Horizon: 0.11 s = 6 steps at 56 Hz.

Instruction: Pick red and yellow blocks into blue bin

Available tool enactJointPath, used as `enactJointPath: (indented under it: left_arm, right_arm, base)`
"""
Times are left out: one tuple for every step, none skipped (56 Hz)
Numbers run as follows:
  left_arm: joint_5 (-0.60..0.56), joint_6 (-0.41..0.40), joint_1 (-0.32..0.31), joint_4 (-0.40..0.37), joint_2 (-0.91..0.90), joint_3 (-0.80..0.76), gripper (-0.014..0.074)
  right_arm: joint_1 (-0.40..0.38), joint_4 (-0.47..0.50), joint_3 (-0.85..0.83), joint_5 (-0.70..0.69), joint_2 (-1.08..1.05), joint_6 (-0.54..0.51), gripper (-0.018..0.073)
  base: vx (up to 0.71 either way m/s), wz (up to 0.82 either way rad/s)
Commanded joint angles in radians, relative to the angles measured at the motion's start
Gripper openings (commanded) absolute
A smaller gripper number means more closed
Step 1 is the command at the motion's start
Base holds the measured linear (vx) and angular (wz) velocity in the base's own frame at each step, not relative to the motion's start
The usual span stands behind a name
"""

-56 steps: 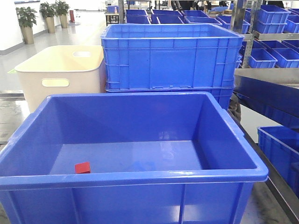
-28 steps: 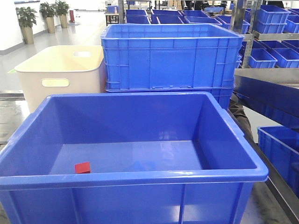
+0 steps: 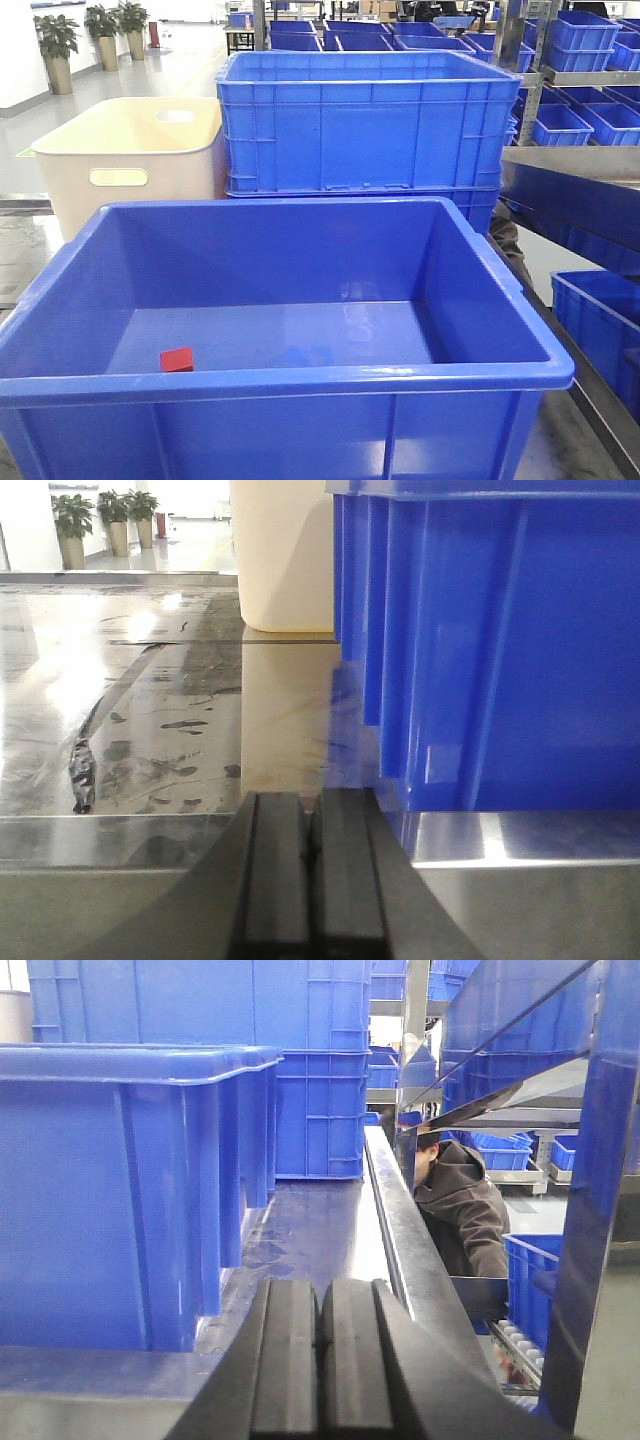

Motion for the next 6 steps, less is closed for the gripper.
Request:
enactJointPath:
  left_arm:
    - [-0.082, -0.010, -0.001, -0.006, -0.018, -0.017, 0.0000]
    - [-0.082, -0.010, -0.001, -0.006, -0.018, -0.017, 0.0000]
    - [-0.082, -0.010, -0.001, -0.006, -0.018, -0.017, 0.0000]
    - [-0.082, -0.010, -0.001, -0.006, -0.018, -0.017, 0.0000]
    - [-0.082, -0.010, -0.001, -0.006, -0.018, -0.017, 0.0000]
    - [-0.082, -0.010, -0.001, -0.006, -0.018, -0.017, 0.0000]
  right_arm:
    - [0.001, -0.010, 0.006, -0.089, -0.012, -0.001, -0.0011]
    - [0.001, -0.010, 0.006, -0.089, -0.012, -0.001, -0.0011]
    - [0.001, -0.010, 0.006, -0.089, -0.012, -0.001, -0.0011]
    - [0.001, -0.010, 0.006, -0.089, -0.012, -0.001, -0.0011]
    - [0.001, -0.010, 0.006, -0.089, -0.012, -0.001, -0.0011]
    - [0.001, -0.010, 0.006, -0.089, -0.012, -0.001, -0.0011]
  base:
    - [0.00, 0.00]
    - [0.00, 0.00]
    - [0.00, 0.00]
    - [0.00, 0.00]
    - [0.00, 0.00]
    - [0.00, 0.00]
